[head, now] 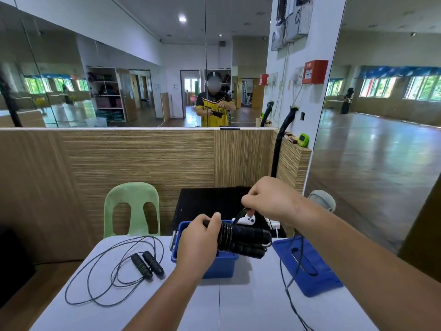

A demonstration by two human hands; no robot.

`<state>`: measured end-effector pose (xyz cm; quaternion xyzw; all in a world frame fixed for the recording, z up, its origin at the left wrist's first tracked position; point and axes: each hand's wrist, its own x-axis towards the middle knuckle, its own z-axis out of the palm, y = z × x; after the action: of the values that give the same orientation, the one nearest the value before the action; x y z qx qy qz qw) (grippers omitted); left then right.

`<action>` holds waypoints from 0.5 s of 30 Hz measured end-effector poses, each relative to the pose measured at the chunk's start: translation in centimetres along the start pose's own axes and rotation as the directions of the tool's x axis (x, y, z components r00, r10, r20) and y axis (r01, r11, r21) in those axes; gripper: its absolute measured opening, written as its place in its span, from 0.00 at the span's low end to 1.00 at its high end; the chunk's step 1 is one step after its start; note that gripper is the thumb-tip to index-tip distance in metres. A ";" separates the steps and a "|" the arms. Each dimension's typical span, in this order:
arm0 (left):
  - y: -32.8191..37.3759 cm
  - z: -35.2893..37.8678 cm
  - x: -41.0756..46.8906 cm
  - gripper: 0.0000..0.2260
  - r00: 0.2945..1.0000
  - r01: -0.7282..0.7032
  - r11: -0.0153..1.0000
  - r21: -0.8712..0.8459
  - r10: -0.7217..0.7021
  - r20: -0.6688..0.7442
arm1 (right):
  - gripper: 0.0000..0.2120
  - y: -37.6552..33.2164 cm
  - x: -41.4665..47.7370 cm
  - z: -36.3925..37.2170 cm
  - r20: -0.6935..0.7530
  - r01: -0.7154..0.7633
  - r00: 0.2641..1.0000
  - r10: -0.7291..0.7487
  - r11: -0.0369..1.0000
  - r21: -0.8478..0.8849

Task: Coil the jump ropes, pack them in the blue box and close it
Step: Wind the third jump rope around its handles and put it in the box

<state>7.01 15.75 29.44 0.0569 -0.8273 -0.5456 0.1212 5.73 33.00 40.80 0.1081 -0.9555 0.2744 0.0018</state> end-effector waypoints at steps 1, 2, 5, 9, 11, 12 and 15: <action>-0.1 0.0 0.1 0.17 1.000 0.001 1.000 -0.007 -0.001 -0.021 | 0.18 0.1 -0.2 0.6 -0.013 -0.011 1.000 0.012 1.000 0.028; -0.3 0.1 0.2 0.17 0.999 0.001 1.000 -0.015 -0.001 -0.044 | 0.18 0.2 -0.4 1.2 -0.023 -0.023 0.999 0.025 0.997 0.076; -0.5 0.0 0.5 0.18 0.990 0.003 0.999 -0.042 -0.008 -0.142 | 0.16 0.7 -1.2 3.1 -0.020 -0.049 0.998 0.059 0.939 0.341; -0.8 0.0 1.1 0.20 0.972 0.001 0.995 -0.101 -0.025 -0.235 | 0.14 1.1 -2.4 6.2 0.028 -0.075 0.997 0.071 0.833 0.548; -0.8 0.3 1.2 0.20 0.966 0.003 0.992 -0.130 -0.037 -0.256 | 0.12 1.0 -3.1 7.5 0.089 -0.125 0.992 0.088 0.747 0.653; -0.7 0.4 1.1 0.20 0.964 0.009 0.988 -0.153 -0.049 -0.261 | 0.11 0.9 -3.4 8.1 0.123 -0.150 0.988 0.090 0.696 0.703; -0.7 0.8 0.9 0.22 0.965 0.014 0.970 -0.241 -0.077 -0.251 | 0.09 0.9 -4.1 9.4 0.162 -0.170 0.985 0.066 0.587 0.792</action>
<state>5.87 15.99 28.59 0.1318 -0.7317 -0.6311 0.2214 10.11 29.64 32.15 0.0492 -0.7332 0.6675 -0.1202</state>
